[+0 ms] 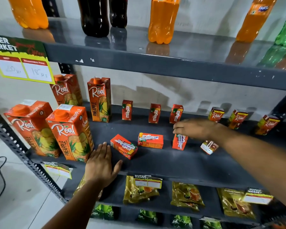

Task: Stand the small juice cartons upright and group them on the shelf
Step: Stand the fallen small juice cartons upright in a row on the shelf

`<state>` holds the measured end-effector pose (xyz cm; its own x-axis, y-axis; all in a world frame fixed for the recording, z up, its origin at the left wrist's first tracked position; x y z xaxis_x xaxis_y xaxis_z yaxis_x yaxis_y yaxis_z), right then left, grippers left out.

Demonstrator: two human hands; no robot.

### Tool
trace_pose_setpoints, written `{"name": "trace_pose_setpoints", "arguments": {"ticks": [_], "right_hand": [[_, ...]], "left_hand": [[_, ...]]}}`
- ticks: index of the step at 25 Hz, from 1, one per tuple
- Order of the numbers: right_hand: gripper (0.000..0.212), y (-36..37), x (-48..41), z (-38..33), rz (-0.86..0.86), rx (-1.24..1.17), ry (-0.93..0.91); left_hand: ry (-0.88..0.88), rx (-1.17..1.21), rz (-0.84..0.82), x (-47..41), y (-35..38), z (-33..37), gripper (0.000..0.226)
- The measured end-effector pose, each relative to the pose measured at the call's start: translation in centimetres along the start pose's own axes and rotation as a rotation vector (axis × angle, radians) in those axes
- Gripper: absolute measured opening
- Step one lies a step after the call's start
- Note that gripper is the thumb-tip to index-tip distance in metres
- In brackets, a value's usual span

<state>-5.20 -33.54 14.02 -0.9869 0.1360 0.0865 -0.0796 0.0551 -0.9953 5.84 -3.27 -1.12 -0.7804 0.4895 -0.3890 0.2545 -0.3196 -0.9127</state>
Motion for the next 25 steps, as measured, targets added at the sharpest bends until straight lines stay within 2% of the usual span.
{"name": "trace_pose_setpoints", "arguments": {"ticks": [2,5,8,10,14,16,18,21,22,23,25], "right_hand": [[0.069,-0.1,0.0,-0.2,-0.014,0.066,-0.088],[0.048,-0.8,0.4,-0.9,-0.102,0.272,-0.223],[0.060,-0.9,-0.1,-0.6,-0.022,0.403,-0.258],[0.066,-0.9,-0.7,0.1,0.017,0.397,-0.131],[0.054,-0.2,-1.8,0.7,0.030,0.283,0.229],[0.057,0.7,-2.0,0.6,-0.012,0.234,0.319],[0.060,0.5,-2.3,0.3,0.023,0.227,0.347],[0.054,-1.7,-3.5,-2.2,0.314,0.169,0.174],[0.052,-1.8,-3.9,-3.5,0.348,0.112,0.087],[0.053,-1.2,-4.3,-4.9,0.312,0.092,0.014],[0.051,1.6,-5.0,-7.0,0.180,0.239,-0.053]], "left_hand": [[-0.001,0.003,-0.002,0.0,0.0,0.0,0.087],[0.000,-0.009,-0.005,0.0,-0.3,0.1,0.088],[-0.004,-0.021,-0.005,0.0,-0.4,0.2,0.088],[-0.004,-0.022,-0.004,0.1,-0.4,0.2,0.089],[-0.003,-0.031,0.005,0.1,-0.3,0.3,0.087],[-0.006,-0.033,0.008,0.1,-0.3,0.2,0.087],[-0.006,-0.035,0.004,0.0,-0.3,0.2,0.087],[-0.003,-0.031,0.001,0.0,-0.3,0.3,0.087],[-0.003,-0.029,-0.001,0.0,-0.3,0.2,0.087],[-0.003,-0.027,-0.003,0.0,-0.4,0.2,0.087],[-0.004,-0.023,-0.002,0.0,-0.5,0.2,0.087]]}}
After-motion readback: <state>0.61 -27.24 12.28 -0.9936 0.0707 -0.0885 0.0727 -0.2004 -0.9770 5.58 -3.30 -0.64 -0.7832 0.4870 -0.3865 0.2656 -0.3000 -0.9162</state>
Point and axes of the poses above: each hand's wrist, its own x-axis away from the middle knuckle, its own y-axis out of the palm, z = x × y, the point moved 6 cm from there along -x, towards the middle knuckle, and after that the axes turned 13 degrees about z, right-handed, at the moved point
